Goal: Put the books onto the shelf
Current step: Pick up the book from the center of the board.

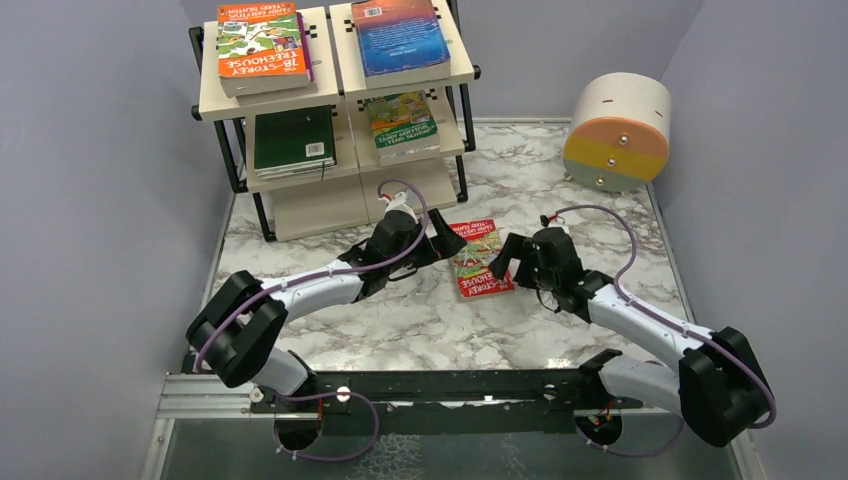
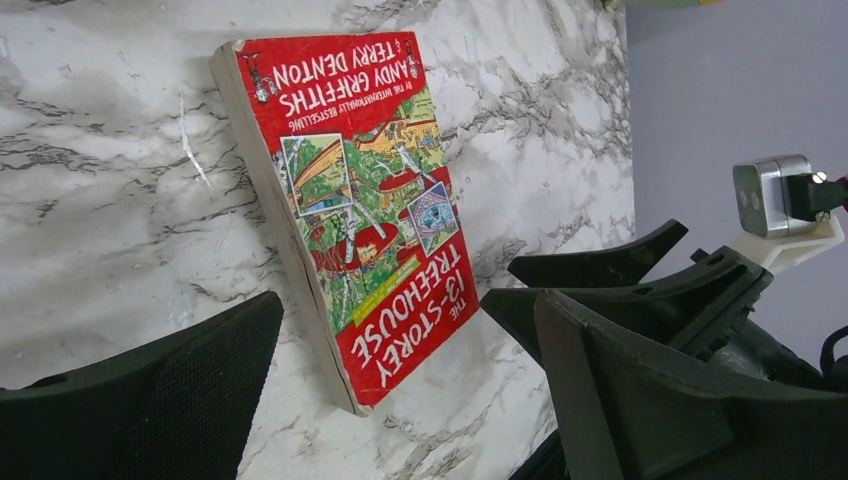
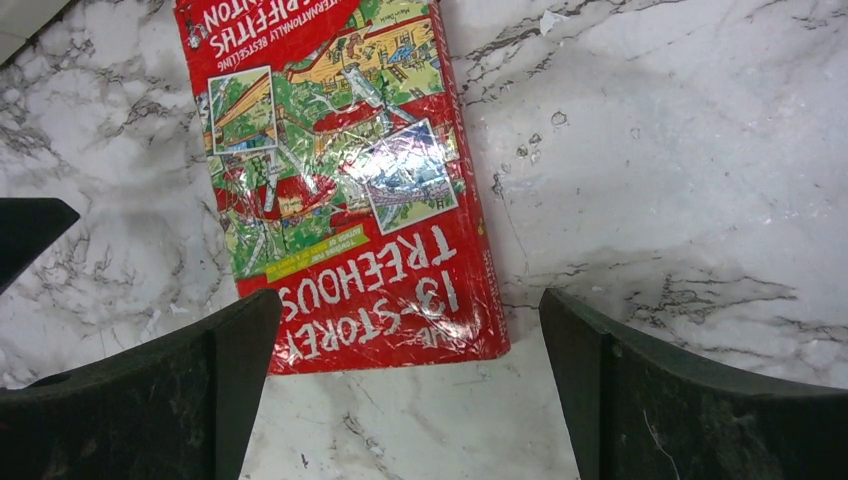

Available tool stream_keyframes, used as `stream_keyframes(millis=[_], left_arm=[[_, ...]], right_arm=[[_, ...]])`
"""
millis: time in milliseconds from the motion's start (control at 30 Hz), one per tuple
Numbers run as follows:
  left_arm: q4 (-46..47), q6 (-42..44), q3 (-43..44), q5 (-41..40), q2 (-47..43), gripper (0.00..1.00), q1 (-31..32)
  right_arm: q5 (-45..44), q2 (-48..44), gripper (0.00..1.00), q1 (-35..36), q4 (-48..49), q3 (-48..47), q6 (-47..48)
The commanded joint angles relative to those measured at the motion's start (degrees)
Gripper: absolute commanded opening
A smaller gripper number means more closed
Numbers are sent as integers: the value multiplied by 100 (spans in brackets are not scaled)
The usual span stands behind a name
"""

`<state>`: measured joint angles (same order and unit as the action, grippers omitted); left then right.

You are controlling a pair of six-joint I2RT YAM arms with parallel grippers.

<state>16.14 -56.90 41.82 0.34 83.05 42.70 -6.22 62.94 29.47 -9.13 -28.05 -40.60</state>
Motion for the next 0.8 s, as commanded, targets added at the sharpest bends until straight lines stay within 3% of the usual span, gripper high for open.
stream_keyframes(millis=[0, 767], left_arm=[[649, -272, -148, 450, 320, 92, -53], [1888, -968, -209, 1269, 1776, 83, -43]], right_arm=[[357, 257, 100, -148, 750, 79, 92], [1677, 1067, 98, -699, 2041, 510, -106]])
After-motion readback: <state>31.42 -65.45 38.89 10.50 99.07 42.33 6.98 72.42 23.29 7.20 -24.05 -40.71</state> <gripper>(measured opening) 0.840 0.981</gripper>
